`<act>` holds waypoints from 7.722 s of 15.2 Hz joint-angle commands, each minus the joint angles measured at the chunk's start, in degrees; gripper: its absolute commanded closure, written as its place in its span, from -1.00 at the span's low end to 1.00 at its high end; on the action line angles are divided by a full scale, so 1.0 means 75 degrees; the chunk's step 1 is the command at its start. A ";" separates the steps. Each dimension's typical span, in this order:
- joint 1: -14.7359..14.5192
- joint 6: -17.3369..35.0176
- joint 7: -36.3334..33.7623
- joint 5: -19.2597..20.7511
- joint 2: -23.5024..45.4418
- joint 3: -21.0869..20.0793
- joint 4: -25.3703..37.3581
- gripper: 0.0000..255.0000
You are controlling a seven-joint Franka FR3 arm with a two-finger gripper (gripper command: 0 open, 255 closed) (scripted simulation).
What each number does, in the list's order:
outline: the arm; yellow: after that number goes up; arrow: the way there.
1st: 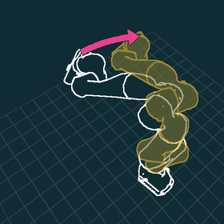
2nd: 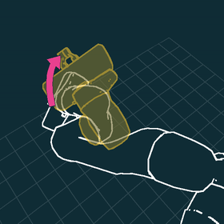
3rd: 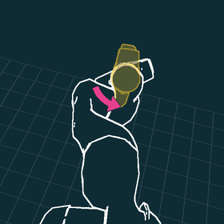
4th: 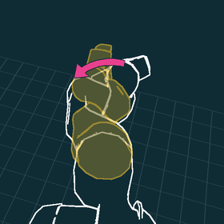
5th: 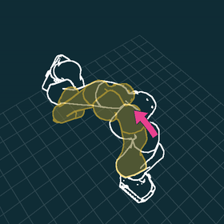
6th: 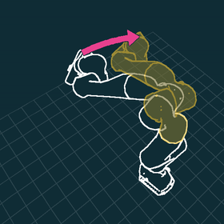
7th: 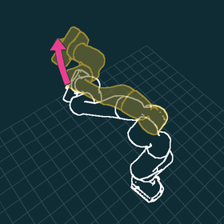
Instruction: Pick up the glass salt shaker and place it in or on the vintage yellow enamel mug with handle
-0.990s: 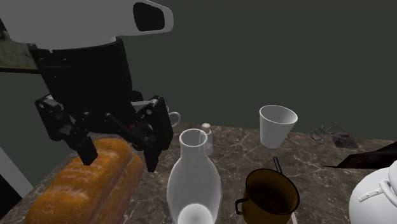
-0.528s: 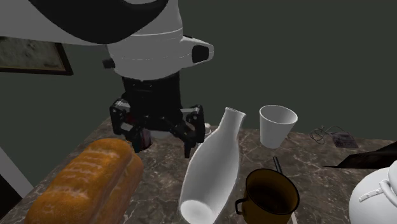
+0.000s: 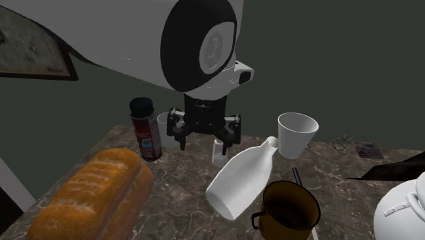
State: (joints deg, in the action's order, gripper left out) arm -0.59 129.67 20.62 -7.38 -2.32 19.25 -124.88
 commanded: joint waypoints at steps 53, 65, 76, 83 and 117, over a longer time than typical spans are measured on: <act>0.0405 -0.0563 0.1191 -0.1591 0.2102 0.0058 0.2896 1.00; 0.0400 -0.1650 0.0839 -0.1302 0.1825 0.0135 0.3761 1.00; 0.0982 -0.1703 0.1969 -0.0851 0.0088 0.0740 0.1954 1.00; 0.1497 -0.1977 0.2844 -0.0494 -0.0794 0.1278 0.1244 1.00; 0.1661 -0.1230 0.3433 -0.0559 -0.0848 0.1536 0.0349 -1.00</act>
State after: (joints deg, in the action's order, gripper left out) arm 11.74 121.93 47.20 -12.47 -7.48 30.95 -122.76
